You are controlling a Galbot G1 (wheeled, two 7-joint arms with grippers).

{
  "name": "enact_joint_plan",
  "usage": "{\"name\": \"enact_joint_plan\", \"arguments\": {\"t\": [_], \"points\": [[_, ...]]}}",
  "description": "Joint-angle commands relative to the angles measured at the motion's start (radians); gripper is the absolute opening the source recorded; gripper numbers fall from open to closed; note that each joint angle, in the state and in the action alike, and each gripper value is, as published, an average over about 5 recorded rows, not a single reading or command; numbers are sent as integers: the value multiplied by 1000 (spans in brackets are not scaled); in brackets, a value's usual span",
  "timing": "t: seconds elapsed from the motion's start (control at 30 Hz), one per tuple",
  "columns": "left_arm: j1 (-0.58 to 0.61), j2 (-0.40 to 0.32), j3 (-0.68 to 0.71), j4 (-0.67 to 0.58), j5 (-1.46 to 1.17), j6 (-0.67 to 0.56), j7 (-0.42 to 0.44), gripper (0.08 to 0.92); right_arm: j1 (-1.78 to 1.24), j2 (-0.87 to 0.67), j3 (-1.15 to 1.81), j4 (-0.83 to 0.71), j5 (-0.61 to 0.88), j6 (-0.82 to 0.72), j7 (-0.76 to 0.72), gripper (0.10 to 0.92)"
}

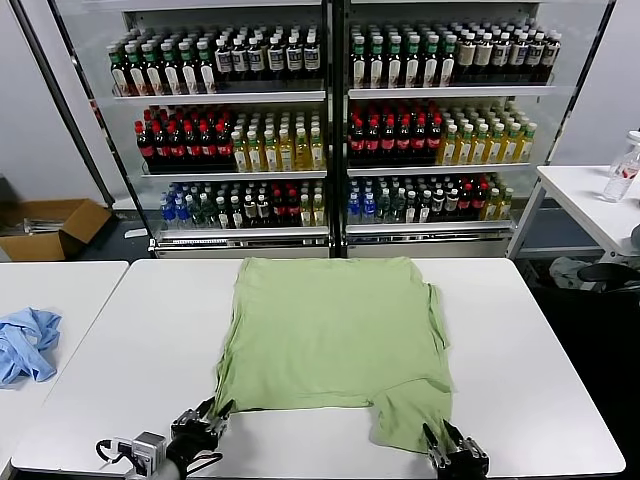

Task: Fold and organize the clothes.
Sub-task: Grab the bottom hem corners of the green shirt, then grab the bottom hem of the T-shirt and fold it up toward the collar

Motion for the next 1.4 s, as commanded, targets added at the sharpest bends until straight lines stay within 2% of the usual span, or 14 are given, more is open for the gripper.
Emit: {"name": "enact_joint_plan", "arguments": {"t": [0.03,0.17,0.33,0.67,0.83,0.97,1.03,1.07,1.27,1.4], "points": [[-2,-5,16,3,21,8,0,308,4,1,-5,-10,27,-6,1,196],[-4,-6,14,2,34,2,11,195,-31,-13,44,30,29,8,-27,111],[35,-3,-17,-45,66,-4,39,92,-158,-39,112,143,-4,27,-67,105],[250,64,-180,-175,38,3,86,86,-330,-31,130,296,-102,3,-93,105],[392,74,-257,-302,74,53,74,86,-387,-31,167,372,-102,-29,-83,105],[502,100,-341,-346,108,30,69,86,-289,-47,190,409,-56,-74,-60,105],[477,111,-350,-352,76,8,54,86,-198,-63,178,381,-28,-99,-37,105],[428,111,-341,-343,49,0,47,86,-140,-70,162,359,-14,-117,-21,105],[7,58,-156,-170,1,9,42,86,164,-81,77,227,52,-209,36,105],[-107,40,-98,-77,4,9,51,86,257,-81,38,145,52,-223,41,105]]}}
